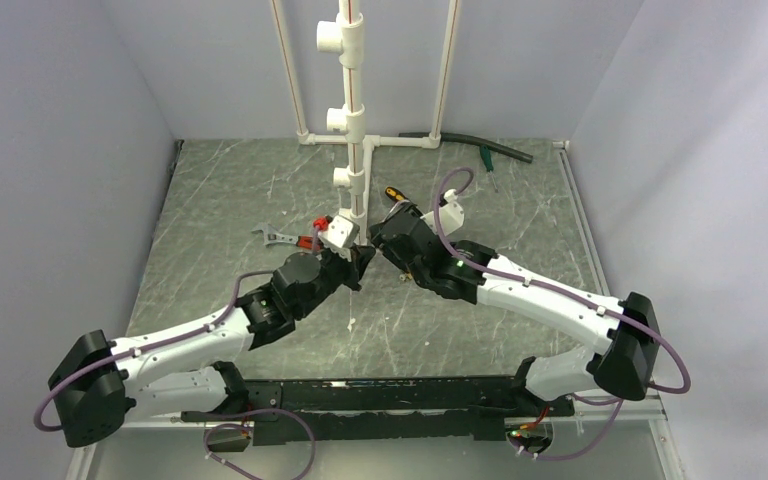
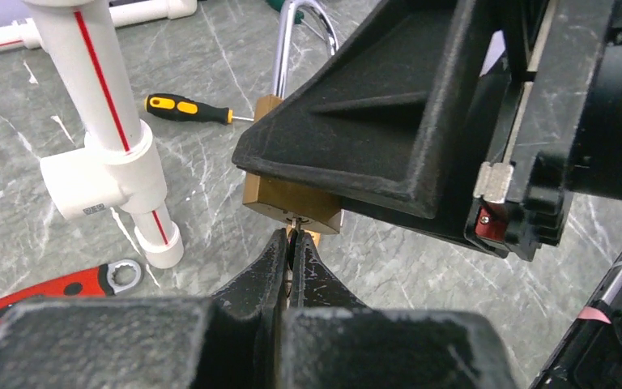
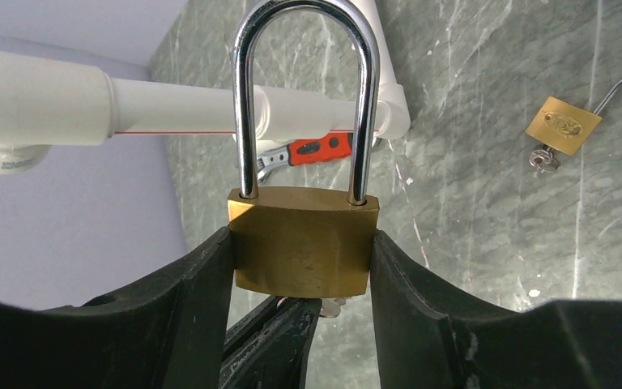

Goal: Unlock with the key

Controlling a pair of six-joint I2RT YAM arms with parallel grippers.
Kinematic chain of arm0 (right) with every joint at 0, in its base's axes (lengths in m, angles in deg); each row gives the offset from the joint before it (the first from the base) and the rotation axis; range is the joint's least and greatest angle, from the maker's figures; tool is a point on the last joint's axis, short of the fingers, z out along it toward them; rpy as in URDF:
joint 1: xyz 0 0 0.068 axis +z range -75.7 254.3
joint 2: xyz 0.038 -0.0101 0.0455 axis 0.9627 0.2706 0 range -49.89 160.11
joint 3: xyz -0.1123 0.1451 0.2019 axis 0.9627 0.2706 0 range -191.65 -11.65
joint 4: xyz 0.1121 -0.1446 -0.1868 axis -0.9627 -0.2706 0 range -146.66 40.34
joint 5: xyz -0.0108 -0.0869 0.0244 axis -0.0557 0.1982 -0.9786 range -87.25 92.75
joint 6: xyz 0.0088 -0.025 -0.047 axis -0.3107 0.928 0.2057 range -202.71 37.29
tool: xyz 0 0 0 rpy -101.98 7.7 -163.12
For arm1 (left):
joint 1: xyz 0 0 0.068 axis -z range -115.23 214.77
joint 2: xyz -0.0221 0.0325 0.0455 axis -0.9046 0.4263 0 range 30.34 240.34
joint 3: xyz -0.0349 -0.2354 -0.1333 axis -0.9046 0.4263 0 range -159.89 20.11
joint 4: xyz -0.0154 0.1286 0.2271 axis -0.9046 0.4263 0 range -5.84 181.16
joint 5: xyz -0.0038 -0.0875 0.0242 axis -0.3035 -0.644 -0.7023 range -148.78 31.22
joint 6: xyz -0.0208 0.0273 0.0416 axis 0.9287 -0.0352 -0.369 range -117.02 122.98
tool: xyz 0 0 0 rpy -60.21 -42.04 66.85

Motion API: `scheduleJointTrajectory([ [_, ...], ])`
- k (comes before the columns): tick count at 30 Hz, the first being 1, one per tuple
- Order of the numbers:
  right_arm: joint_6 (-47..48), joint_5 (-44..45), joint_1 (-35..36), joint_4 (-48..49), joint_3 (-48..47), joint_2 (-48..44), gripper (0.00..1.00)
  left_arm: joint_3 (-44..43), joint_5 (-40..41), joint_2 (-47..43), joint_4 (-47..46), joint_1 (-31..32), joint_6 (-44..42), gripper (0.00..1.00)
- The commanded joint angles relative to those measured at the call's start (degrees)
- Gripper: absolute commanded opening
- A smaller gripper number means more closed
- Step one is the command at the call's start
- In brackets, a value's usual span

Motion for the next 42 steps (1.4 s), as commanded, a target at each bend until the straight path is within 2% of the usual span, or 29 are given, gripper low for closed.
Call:
scheduleJointTrajectory([
  [1,0.9,-8.2,3.8,4.3,-5.9,-1.7,0.0,-1.8,2.1,0.9,-1.1,2.6,-8.5,0.0],
  [7,-0.3,-7.6,3.6,-4.4,-10.5,1.0,0.0,-3.1,11.3,1.3,-0.2,7.5,-20.1,0.0],
  [14,-0.6,-10.4,2.9,-6.4,-11.9,1.2,0.0,-2.9,18.8,2.4,-3.1,10.1,-30.3,0.0],
  [19,-0.5,-9.4,2.8,-5.5,-10.5,-0.4,0.0,-1.7,18.9,1.2,-4.0,10.5,-29.2,0.0],
  [22,0.0,-9.0,2.7,-3.8,-8.9,-1.3,0.0,-2.2,14.4,-1.7,0.9,10.5,-27.0,0.0],
  [23,0.1,-9.0,2.7,-3.3,-8.4,-1.6,0.0,-2.3,12.2,-2.9,2.7,10.5,-26.3,0.04],
  [26,0.7,-9.0,2.6,-2.0,-7.1,-2.5,0.0,-1.8,9.2,-6.3,5.7,10.5,-24.3,0.51],
  [29,1.3,-8.5,2.6,-1.0,-5.9,-3.5,0.0,-1.0,9.8,-8.8,7.1,10.5,-22.8,0.87],
  [30,1.7,-8.3,2.6,-0.4,-5.5,-4.0,0.0,-0.9,9.4,-9.4,8.0,10.5,-22.0,0.95],
  [31,2.1,-8.2,2.6,0.3,-5.0,-4.4,0.0,-0.9,8.6,-10.2,9.4,10.5,-21.6,0.99],
  [36,4.5,-6.8,2.6,2.8,-1.5,-6.8,0.0,-2.1,1.9,-13.8,16.1,10.5,-18.2,0.99],
  [42,9.3,-5.4,2.6,7.4,4.5,-11.5,0.0,-0.4,0.9,-20.0,17.4,9.6,-10.8,0.9],
])
